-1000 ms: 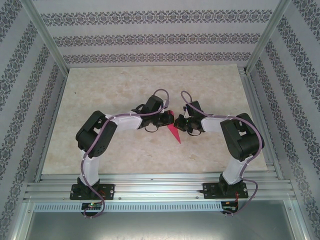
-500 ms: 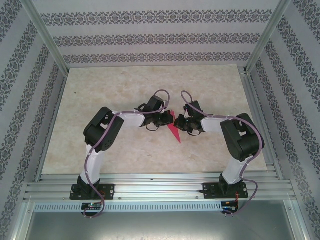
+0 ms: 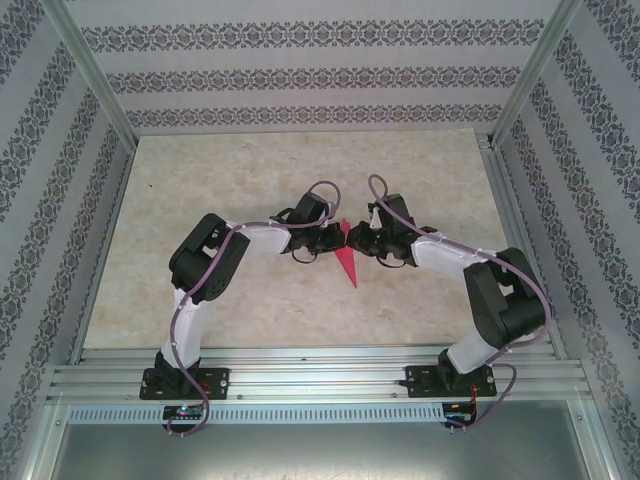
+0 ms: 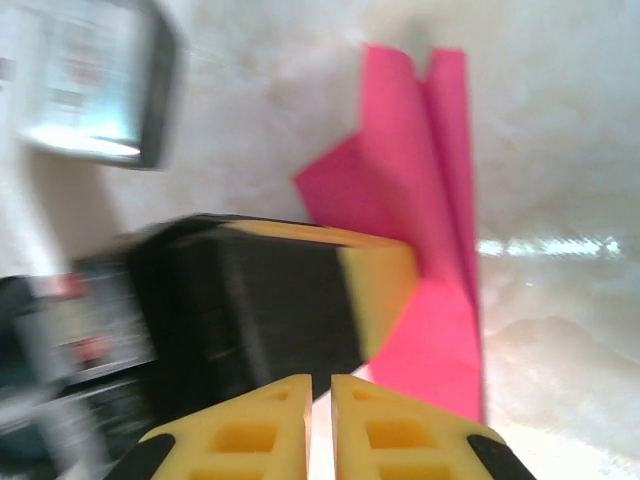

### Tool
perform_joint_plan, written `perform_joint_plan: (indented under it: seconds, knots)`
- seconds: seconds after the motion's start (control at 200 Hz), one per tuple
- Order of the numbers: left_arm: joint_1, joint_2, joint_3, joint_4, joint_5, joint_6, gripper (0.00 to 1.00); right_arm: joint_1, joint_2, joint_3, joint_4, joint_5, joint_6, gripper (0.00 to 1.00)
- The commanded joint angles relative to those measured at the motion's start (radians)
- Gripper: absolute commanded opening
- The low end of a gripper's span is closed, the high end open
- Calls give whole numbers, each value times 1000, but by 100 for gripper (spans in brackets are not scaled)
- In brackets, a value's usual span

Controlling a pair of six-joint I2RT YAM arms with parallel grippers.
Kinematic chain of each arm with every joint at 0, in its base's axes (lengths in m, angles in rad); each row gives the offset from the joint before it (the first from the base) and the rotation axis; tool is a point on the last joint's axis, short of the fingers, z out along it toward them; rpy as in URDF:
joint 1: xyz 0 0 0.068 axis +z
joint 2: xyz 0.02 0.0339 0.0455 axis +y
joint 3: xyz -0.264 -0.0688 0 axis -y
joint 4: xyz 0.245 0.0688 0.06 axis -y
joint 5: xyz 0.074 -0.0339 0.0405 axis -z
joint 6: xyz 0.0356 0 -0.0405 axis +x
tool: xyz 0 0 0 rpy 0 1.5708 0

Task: Fold a paper plane with a square sheet of paper (fold left side to right side)
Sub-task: Fold the wing for the fifth time at the center of the table.

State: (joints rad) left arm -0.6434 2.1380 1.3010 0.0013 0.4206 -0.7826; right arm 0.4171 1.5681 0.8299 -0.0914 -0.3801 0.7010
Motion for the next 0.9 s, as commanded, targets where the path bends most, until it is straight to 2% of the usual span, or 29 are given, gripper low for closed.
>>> perform_joint_plan:
  seconds: [0.0,0.12,0.325,0.545,0.899]
  knots:
    - [6,36,-9,-83,-47,34,7,7,-35,-48,-23,-43,-8,13]
    - [6,34,-8,-82,-46,36,7,20,-14,-116,39,-62,30,13]
    - [6,33,1,-85,-39,40,7,28,56,-142,44,-35,19,13]
    - [7,31,31,-96,-20,47,7,41,119,-165,2,-10,-6,12]
    - [13,-49,96,-88,69,78,13,52,112,-183,-122,80,-48,11]
